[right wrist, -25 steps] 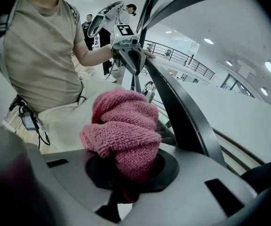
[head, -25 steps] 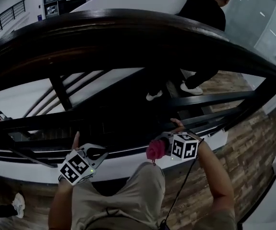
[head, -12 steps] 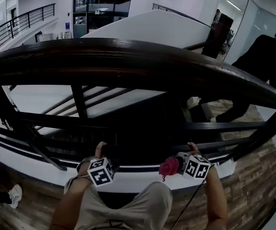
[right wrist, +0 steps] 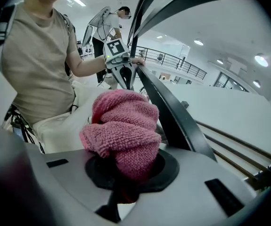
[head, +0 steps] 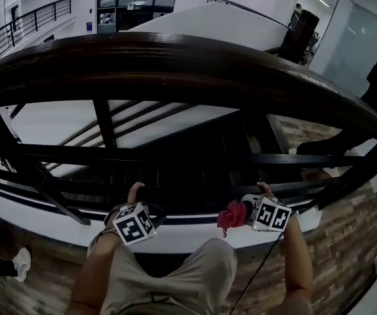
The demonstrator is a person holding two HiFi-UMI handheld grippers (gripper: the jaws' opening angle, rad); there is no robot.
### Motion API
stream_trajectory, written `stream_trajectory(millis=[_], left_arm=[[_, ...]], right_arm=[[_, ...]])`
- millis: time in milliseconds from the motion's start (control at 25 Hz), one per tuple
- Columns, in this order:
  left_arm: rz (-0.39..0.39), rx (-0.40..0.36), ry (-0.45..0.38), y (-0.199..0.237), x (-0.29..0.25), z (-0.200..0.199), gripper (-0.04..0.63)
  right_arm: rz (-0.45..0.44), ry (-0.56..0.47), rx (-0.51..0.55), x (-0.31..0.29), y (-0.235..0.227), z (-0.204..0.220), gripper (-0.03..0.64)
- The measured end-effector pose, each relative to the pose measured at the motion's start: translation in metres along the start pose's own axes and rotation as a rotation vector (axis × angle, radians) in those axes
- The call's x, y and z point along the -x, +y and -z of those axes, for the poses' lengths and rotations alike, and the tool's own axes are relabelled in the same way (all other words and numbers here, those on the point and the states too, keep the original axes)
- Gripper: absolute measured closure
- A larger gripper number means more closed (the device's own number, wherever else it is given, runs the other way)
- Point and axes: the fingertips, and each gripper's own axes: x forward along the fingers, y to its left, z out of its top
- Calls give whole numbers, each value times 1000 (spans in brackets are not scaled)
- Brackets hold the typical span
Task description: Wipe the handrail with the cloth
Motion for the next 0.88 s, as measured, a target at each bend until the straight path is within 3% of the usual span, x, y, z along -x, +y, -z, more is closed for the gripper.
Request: stream_trajectory(millis=[240, 560, 760, 880], left_arm=[[-16, -11, -10, 3, 0, 0, 577], [-34, -30, -13, 2, 2, -6, 577], [-63, -30, -172, -2, 7, -5, 577], [-41, -5, -197, -16, 25, -6, 577]], right_arm=[[13, 106, -3, -6, -2, 9, 558], [19, 80, -6, 0, -1, 6, 558], [16, 71, -10, -10, 1, 11, 558], [2, 75, -34, -7, 2, 8, 558]])
